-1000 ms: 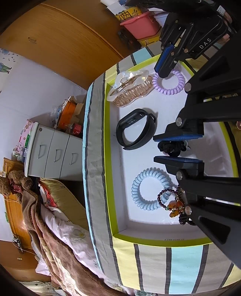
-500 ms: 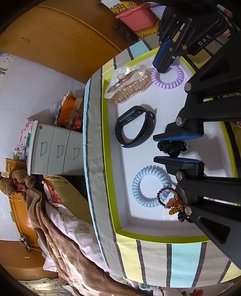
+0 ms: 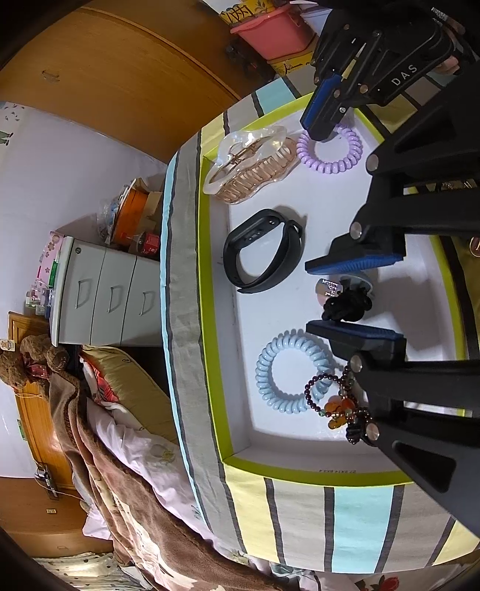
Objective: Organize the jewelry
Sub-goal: 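Open the right tool releasing the purple tie while the left tool releases the black clip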
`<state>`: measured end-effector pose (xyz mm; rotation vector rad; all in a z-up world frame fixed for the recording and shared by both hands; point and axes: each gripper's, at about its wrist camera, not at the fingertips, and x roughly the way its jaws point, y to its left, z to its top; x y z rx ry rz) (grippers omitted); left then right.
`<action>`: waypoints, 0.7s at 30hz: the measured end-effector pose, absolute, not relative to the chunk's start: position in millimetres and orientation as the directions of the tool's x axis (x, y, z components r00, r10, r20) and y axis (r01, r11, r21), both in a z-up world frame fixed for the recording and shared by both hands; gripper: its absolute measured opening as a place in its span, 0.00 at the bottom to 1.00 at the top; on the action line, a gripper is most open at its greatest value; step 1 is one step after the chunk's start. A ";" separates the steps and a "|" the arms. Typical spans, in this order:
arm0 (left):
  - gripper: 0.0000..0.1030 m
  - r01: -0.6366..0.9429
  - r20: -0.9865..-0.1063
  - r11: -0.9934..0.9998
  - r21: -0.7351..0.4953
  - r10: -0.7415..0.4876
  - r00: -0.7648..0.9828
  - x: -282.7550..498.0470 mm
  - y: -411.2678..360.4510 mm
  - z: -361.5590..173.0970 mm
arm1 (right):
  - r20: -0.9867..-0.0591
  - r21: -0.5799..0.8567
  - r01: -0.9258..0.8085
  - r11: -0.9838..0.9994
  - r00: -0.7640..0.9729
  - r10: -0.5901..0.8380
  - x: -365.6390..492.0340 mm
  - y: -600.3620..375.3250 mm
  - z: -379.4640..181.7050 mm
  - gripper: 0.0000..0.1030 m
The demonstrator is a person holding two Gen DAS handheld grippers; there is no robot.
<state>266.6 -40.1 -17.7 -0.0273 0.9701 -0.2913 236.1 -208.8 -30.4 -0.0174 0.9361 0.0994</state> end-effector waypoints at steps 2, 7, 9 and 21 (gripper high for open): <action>0.27 0.232 -0.809 0.961 -0.150 -0.254 0.530 266.1 -40.5 -17.3 | -0.803 0.032 -0.090 0.995 0.590 0.079 235.9 -209.3 -29.7 0.11; 0.34 0.232 -0.808 0.961 -0.150 -0.255 0.531 265.8 -40.2 -16.8 | -0.799 0.041 -0.090 0.995 0.595 0.087 234.6 -210.2 -27.2 0.14; 0.36 0.232 -0.807 0.961 -0.152 -0.256 0.532 265.0 -40.3 -15.9 | -0.797 0.043 -0.087 0.995 0.598 0.086 234.3 -210.8 -26.4 0.14; 0.50 0.250 -0.777 0.953 -0.171 -0.287 0.561 241.8 -36.5 3.5 | -0.762 0.074 -0.078 0.994 0.638 0.107 213.5 -215.1 -10.4 0.24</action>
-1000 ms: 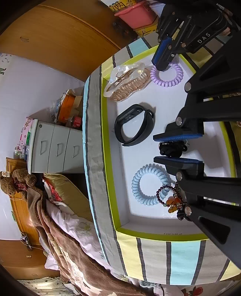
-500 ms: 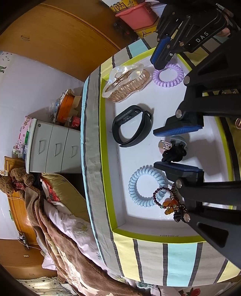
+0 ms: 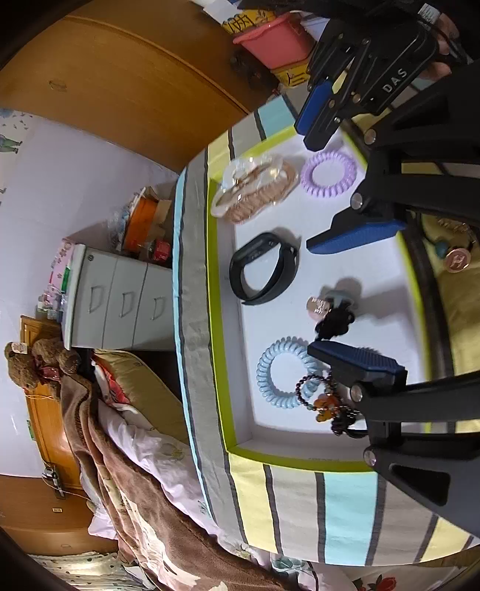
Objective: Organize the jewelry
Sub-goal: 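Open the right tool releasing the purple tie while the left tool releases the black clip, then grasp the pink round pendant on black cord with the left tool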
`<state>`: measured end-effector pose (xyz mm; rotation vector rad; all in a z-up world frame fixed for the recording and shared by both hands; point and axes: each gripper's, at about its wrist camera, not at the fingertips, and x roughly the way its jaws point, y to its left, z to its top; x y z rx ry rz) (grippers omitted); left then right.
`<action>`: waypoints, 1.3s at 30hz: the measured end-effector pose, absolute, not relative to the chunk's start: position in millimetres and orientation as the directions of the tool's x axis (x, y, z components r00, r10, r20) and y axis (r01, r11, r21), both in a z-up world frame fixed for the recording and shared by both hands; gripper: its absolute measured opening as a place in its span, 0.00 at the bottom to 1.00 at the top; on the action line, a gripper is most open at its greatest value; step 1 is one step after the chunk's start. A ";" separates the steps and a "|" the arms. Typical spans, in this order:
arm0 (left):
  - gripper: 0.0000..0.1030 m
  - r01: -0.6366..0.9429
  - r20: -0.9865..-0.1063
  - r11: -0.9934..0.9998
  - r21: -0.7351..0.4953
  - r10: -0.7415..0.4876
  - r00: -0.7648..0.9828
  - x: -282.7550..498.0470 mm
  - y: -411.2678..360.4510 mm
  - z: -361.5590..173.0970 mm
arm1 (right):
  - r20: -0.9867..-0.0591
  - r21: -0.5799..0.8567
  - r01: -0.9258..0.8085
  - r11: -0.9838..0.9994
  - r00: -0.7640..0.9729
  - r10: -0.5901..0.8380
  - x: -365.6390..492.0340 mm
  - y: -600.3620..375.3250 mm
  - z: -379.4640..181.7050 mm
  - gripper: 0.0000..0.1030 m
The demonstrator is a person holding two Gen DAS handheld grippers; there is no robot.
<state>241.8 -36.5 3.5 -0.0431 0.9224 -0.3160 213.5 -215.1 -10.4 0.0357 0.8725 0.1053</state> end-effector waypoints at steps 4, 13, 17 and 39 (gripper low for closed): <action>0.52 0.253 -0.762 0.951 -0.175 -0.294 0.576 227.9 -34.6 11.9 | -0.746 0.079 -0.086 0.993 0.656 0.116 199.7 -214.9 -3.8 0.24; 0.52 0.247 -0.742 0.950 -0.192 -0.305 0.597 195.2 -24.3 20.4 | -0.731 0.097 -0.093 0.991 0.669 0.134 172.7 -212.9 1.1 0.25; 0.52 0.275 -0.748 0.942 -0.191 -0.321 0.581 179.2 -24.9 15.8 | -0.731 0.110 -0.092 0.990 0.668 0.143 159.7 -212.3 -1.6 0.26; 0.41 0.241 -0.834 0.956 -0.169 -0.269 0.482 173.0 -42.2 -32.4 | -0.745 0.132 -0.085 0.988 0.649 0.156 137.7 -217.4 -14.8 0.26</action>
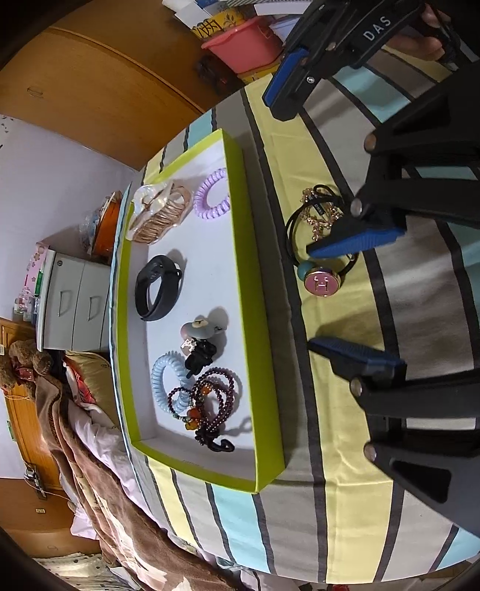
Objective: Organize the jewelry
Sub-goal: 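Grasp the pink round pendant on black cord with the left tool, then grasp the gold ornament with the right tool while the left tool lifts the pendant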
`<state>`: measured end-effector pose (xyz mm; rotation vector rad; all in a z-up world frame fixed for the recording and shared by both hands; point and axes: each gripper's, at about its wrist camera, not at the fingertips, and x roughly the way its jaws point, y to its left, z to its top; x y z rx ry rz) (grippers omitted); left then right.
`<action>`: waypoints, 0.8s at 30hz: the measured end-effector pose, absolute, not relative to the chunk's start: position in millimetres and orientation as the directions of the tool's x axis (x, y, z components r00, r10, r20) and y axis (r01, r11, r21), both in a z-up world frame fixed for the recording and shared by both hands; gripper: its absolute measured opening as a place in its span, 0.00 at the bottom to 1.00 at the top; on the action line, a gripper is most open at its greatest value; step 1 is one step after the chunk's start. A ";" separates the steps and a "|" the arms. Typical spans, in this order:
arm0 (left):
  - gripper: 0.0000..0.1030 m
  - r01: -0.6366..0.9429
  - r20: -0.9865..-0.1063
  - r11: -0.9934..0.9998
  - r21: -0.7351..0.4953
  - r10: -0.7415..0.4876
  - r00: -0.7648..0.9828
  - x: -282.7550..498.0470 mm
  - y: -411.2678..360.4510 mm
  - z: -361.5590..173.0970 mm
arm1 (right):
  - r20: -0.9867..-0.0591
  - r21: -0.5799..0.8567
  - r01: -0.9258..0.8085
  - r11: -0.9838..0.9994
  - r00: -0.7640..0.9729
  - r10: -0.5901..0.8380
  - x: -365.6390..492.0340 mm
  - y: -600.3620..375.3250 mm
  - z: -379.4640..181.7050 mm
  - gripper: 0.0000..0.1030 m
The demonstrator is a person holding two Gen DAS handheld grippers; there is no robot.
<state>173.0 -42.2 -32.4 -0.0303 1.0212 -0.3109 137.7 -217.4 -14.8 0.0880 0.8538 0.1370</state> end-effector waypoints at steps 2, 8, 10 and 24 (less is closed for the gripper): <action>0.35 0.240 -0.831 0.955 -0.173 -0.272 0.485 173.7 -41.4 -31.9 | -0.745 0.130 -0.085 0.988 0.649 0.154 138.2 -217.0 -14.5 0.26; 0.18 0.245 -0.832 0.954 -0.173 -0.275 0.482 174.1 -44.3 -32.3 | -0.745 0.137 -0.080 0.987 0.648 0.156 136.6 -217.4 -15.2 0.26; 0.11 0.242 -0.829 0.955 -0.174 -0.274 0.487 173.0 -43.5 -31.2 | -0.746 0.138 -0.080 0.987 0.647 0.157 136.5 -217.9 -15.0 0.26; 0.11 0.207 -0.758 0.945 -0.255 -0.328 0.564 160.6 -12.8 -1.2 | -0.748 0.145 -0.114 0.983 0.637 0.184 138.0 -207.1 -16.8 0.26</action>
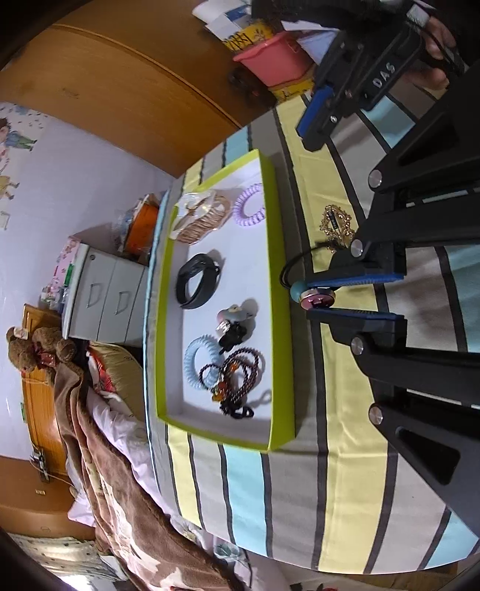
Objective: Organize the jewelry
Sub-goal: 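Grasp the gold ornament with the right tool while the left tool lifts the pendant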
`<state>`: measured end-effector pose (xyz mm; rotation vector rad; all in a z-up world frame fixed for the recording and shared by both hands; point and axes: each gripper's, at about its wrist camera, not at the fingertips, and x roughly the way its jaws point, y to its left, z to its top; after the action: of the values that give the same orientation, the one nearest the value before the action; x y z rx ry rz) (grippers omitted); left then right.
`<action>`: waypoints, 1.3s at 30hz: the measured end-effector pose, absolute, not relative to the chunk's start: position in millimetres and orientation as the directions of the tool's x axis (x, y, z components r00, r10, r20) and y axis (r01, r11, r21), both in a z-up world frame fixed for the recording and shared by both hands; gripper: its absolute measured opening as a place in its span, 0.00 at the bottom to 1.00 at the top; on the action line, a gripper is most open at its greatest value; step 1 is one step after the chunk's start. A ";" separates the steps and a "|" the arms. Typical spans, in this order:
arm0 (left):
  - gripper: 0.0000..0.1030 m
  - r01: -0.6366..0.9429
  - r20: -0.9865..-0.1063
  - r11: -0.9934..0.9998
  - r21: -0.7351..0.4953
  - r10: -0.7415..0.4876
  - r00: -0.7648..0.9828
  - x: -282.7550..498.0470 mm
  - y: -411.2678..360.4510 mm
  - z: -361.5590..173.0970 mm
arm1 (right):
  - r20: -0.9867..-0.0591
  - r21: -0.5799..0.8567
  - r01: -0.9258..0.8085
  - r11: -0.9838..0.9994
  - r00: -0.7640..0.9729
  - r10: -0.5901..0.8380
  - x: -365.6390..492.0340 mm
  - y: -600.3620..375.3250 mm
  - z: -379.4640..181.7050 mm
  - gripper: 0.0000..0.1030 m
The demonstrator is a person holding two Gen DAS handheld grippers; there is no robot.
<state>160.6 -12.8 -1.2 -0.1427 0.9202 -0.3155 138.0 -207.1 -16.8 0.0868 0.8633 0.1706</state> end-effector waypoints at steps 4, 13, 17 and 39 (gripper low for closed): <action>0.11 0.187 -0.748 0.945 -0.267 -0.325 0.579 156.9 -2.4 1.7 | -0.751 0.160 -0.176 0.971 0.617 0.236 143.6 -195.2 -19.0 0.26; 0.11 0.136 -0.744 0.951 -0.278 -0.303 0.596 148.5 24.8 -0.2 | -0.784 0.143 -0.322 0.936 0.541 0.306 162.9 -156.8 -37.2 0.26; 0.11 0.117 -0.745 0.951 -0.287 -0.299 0.596 146.5 35.8 -3.5 | -0.790 0.174 -0.369 0.913 0.501 0.354 156.9 -147.6 -42.2 0.29; 0.11 0.095 -0.752 0.945 -0.312 -0.307 0.583 142.8 50.4 -14.0 | -0.818 0.003 -0.421 0.907 0.520 0.244 160.1 -112.8 -48.7 0.44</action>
<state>142.8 50.4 -14.0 -0.2495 0.9205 -0.2375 160.1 -112.8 -48.7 -0.2060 0.9436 0.4019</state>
